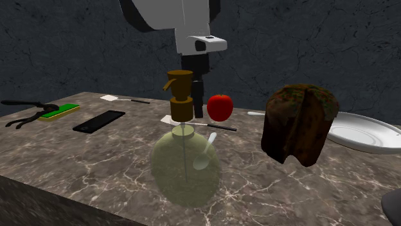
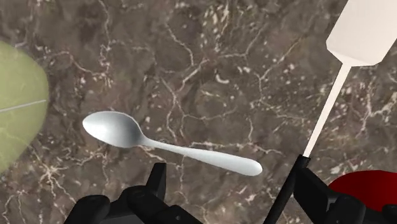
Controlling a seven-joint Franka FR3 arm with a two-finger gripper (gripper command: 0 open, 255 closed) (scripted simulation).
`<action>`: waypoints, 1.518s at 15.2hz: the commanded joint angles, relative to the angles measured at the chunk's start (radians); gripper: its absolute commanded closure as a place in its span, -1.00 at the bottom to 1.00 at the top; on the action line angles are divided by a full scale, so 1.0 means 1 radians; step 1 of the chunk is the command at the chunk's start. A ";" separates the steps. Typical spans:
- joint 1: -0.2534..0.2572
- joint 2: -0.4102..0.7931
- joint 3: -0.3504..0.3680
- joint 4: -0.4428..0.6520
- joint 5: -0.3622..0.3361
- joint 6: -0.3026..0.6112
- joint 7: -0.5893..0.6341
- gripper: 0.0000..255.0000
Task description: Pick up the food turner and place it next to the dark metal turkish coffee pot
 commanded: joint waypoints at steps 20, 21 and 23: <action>0.164 0.510 -0.082 0.302 -0.368 0.057 0.521 -1.00; 0.164 0.510 -0.082 0.302 -0.368 0.057 0.521 -1.00; 0.164 0.510 -0.082 0.303 -0.368 0.057 0.521 -1.00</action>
